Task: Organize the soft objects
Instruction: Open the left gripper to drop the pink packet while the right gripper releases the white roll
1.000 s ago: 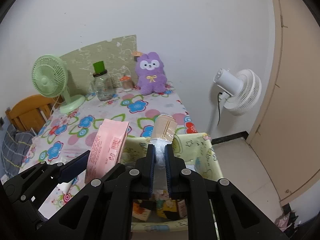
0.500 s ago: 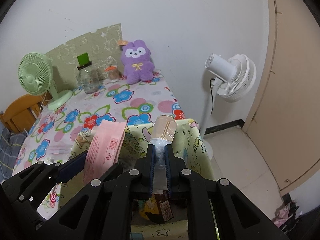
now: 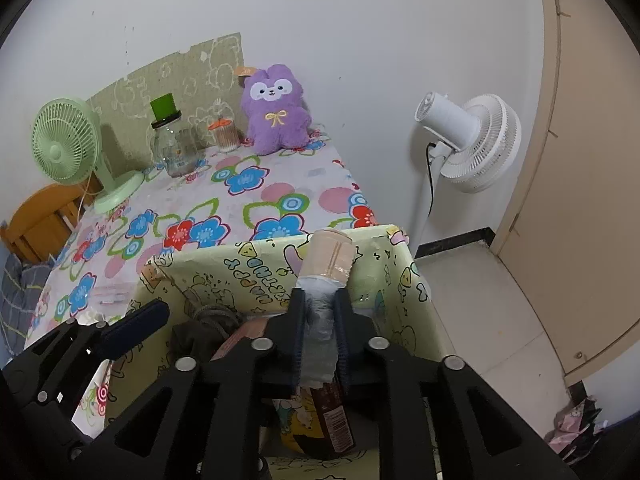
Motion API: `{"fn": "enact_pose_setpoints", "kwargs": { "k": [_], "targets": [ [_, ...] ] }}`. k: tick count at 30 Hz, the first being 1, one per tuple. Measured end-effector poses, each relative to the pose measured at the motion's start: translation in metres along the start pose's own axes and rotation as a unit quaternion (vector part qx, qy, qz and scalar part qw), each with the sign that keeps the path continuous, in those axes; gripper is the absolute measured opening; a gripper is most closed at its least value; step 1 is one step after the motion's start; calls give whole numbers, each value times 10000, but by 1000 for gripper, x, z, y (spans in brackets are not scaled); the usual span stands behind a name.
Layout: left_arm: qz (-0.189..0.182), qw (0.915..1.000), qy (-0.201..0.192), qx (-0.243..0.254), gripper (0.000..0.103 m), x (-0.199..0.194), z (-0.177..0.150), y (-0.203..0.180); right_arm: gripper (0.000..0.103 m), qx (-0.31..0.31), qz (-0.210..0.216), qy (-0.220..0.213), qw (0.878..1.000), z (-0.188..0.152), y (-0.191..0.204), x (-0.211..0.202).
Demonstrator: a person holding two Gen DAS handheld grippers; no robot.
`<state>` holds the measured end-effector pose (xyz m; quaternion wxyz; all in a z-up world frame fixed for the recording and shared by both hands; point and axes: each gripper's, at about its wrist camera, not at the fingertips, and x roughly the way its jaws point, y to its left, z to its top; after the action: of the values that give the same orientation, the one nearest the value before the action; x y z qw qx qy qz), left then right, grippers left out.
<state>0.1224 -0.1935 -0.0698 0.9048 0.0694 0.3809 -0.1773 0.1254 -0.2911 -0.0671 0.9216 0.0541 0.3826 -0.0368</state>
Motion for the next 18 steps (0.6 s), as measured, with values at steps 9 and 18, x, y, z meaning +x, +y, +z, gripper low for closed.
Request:
{"fn": "enact_pose_setpoints", "kwargs": {
  "k": [9,18],
  "targets": [
    [-10,10000,-65,-20,82,-7,-1,2,68,58,44,-112,9999,-2,2,-8],
    [61,9997,-225,-39,89,-24,-2,7,82,17,-9,-302,9995,-2,10,-26]
  ]
}}
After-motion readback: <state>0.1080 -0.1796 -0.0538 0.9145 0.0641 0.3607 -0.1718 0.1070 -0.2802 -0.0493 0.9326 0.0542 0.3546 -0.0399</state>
